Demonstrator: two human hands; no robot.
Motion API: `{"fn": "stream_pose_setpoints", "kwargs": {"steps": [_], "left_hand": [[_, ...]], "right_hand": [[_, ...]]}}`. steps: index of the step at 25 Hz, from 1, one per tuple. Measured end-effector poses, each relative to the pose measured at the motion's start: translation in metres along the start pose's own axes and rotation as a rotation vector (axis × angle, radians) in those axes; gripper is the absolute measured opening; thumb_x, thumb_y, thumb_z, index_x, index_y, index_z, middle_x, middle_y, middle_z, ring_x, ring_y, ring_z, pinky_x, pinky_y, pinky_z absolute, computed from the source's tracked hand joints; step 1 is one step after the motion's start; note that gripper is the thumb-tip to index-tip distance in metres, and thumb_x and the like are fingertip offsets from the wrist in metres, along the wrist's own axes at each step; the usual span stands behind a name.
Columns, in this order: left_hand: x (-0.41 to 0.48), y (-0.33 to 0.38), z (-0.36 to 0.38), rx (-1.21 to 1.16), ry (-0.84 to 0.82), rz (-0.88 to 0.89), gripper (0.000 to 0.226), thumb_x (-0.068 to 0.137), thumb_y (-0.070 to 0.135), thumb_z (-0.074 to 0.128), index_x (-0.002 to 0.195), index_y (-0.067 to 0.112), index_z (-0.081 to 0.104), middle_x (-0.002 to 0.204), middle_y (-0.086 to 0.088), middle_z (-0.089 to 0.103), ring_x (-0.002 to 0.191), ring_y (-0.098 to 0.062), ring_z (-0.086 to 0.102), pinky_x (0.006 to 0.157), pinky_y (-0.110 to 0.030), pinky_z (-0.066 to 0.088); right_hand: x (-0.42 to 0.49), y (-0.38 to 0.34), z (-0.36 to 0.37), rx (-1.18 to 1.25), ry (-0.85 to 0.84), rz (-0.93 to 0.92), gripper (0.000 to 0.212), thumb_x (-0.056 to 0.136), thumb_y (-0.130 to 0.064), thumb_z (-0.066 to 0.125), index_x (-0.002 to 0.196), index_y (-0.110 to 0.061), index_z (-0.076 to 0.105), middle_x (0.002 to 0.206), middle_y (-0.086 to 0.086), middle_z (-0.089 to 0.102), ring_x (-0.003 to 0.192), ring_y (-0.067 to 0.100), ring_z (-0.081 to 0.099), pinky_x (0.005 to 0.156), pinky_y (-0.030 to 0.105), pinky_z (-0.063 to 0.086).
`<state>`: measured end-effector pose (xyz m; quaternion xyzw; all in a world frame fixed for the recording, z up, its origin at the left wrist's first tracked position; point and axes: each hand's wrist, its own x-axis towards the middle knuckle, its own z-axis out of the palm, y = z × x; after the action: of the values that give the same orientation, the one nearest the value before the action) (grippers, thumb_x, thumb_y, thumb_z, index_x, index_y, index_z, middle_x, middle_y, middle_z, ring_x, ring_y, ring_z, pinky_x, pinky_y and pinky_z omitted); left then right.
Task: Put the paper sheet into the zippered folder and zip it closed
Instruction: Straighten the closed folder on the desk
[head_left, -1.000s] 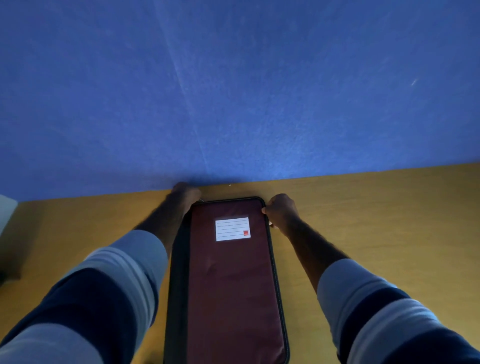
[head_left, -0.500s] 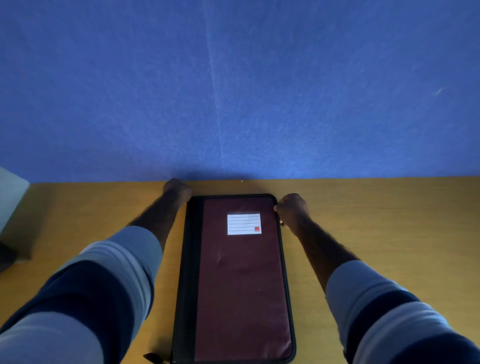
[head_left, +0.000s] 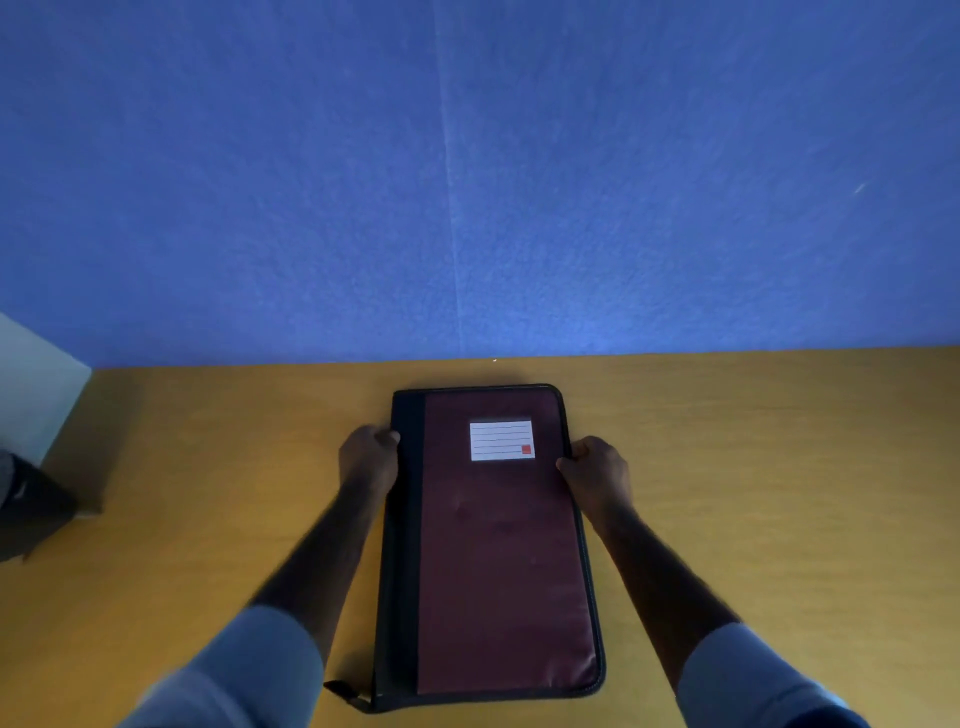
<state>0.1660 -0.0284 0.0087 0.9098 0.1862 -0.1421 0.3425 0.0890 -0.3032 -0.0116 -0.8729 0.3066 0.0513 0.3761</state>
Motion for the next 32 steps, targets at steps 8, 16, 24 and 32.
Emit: {"fn": "stream_pose_setpoints", "kwargs": {"steps": [8, 16, 24, 32], "left_hand": [[-0.091, -0.094, 0.012, -0.155, -0.022, 0.056, 0.019, 0.099, 0.023, 0.062, 0.115, 0.019, 0.071, 0.105, 0.001, 0.072, 0.094, -0.020, 0.063, 0.075, -0.033, 0.052], [-0.081, -0.079, 0.002, -0.234, -0.028, -0.016, 0.034, 0.096, 0.020, 0.067, 0.128, 0.008, 0.068, 0.122, -0.009, 0.072, 0.106, -0.027, 0.068, 0.083, -0.034, 0.053], [-0.060, -0.051, -0.001, -0.265, -0.011, 0.014, 0.038, 0.095, 0.022, 0.068, 0.131, 0.009, 0.064, 0.126, -0.008, 0.068, 0.111, -0.026, 0.065, 0.088, -0.035, 0.053], [-0.054, -0.042, 0.010, -0.263, -0.015, 0.010, 0.041, 0.097, 0.019, 0.066, 0.135, 0.007, 0.060, 0.131, -0.011, 0.066, 0.116, -0.028, 0.063, 0.092, -0.037, 0.053]], "right_hand": [[-0.087, 0.051, 0.005, 0.009, -0.056, 0.078, 0.044, 0.086, -0.023, 0.073, 0.127, -0.009, 0.068, 0.116, 0.010, 0.074, 0.101, 0.030, 0.069, 0.078, 0.031, 0.051], [-0.072, 0.040, 0.000, 0.360, -0.095, 0.166, 0.029, 0.082, -0.001, 0.066, 0.106, -0.014, 0.077, 0.090, 0.000, 0.078, 0.085, 0.023, 0.073, 0.079, 0.051, 0.061], [-0.044, 0.030, -0.007, 0.394, -0.076, 0.161, 0.027, 0.086, -0.002, 0.068, 0.108, -0.016, 0.073, 0.086, 0.007, 0.076, 0.083, 0.027, 0.072, 0.077, 0.050, 0.062], [-0.036, 0.032, -0.008, 0.396, -0.073, 0.185, 0.030, 0.087, -0.001, 0.065, 0.114, -0.011, 0.073, 0.098, 0.004, 0.076, 0.091, 0.023, 0.072, 0.084, 0.050, 0.062]]}}
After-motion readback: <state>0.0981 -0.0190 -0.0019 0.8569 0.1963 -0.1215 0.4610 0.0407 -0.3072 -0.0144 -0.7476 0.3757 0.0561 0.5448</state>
